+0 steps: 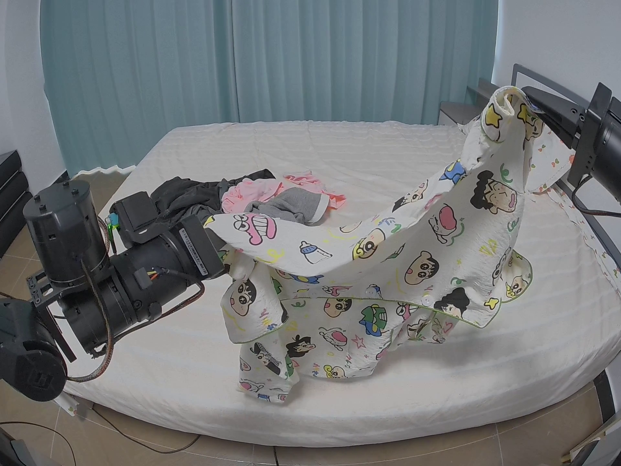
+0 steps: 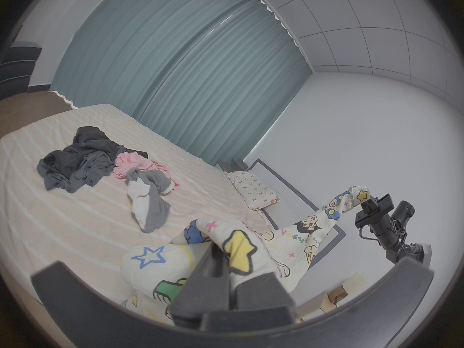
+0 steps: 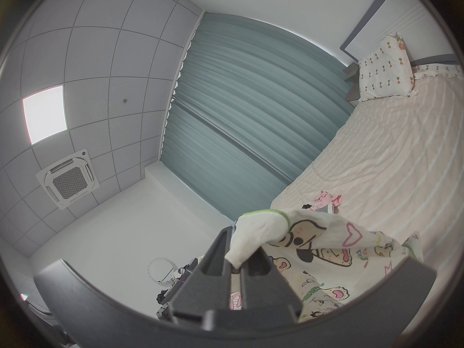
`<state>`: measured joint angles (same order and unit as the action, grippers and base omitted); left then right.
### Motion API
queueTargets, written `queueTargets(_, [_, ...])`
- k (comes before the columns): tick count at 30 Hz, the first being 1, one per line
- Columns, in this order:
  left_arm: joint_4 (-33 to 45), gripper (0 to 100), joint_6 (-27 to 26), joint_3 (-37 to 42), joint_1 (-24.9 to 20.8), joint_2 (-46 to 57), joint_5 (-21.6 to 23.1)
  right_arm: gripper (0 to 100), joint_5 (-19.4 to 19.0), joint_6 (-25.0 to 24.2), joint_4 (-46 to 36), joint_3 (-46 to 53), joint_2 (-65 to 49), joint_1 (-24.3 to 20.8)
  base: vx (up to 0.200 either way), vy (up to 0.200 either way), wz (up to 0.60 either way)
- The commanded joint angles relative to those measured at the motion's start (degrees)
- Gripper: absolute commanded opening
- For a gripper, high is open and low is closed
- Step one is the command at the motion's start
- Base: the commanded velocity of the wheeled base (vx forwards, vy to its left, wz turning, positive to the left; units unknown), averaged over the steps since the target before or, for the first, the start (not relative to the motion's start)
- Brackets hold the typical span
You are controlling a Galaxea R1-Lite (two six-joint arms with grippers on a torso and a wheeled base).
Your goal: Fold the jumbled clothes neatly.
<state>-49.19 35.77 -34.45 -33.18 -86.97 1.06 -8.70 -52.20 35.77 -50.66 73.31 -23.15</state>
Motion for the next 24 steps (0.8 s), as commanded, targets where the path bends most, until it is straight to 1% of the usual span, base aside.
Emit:
queueTargets(1, [0.06, 0, 0.00, 0.00, -0.57, -0.22, -0.01, 0, -0.08, -0.01, 0.00, 0.48, -0.36, 0.39, 0.000, -0.200, 0.00])
queueTargets(21, [-0.56, 0, -0.08, 0.26, -0.57, -0.13, -0.09, 0, -0.17, -0.01, -0.17, 0.39, -1.51, 1.18, 0.000, -0.200, 0.00])
queueTargets(24, [-1.00, 0, -0.08, 0.44, -0.57, -0.22, -1.24, 0, -0.35, -0.01, -0.26, 1.27, -1.77, 1.53, 0.000, 0.000, 0.00])
